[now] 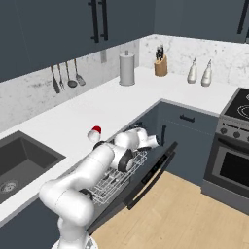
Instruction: Pick up the cup and bowl from the counter, place them in the dishwasher, and close the dishwasher door.
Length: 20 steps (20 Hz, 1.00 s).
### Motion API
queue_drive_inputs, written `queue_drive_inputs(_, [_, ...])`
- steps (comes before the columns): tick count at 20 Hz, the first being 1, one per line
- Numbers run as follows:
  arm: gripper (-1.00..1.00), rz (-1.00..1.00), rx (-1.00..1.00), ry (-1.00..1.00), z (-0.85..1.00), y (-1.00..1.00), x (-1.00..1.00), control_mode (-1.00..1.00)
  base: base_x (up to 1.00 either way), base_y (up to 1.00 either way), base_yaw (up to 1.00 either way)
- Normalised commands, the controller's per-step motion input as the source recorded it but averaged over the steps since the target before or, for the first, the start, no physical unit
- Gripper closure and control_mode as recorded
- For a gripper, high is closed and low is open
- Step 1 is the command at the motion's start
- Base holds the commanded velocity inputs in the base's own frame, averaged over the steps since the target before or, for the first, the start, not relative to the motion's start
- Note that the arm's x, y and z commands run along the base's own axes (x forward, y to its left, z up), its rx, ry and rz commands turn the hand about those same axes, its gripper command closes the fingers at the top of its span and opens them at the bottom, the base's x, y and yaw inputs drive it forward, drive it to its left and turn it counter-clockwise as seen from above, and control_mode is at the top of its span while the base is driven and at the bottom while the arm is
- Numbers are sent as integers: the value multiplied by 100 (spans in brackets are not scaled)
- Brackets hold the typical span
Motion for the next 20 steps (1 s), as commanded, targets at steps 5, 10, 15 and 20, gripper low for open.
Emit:
queue_drive_inputs(5, [-100, -3, 0, -6, 90, 0, -93, -100, 0, 0, 0])
queue_drive_inputs(10, [-100, 0, 0, -13, 94, 4, -100, -100, 0, 0, 0])
queue_drive_inputs(15, [-100, -6, 0, -21, 82, 42, -100, -100, 0, 0, 0])
queue_drive_inputs(20, [-100, -13, 0, -25, 71, 48, -97, -100, 0, 0, 0])
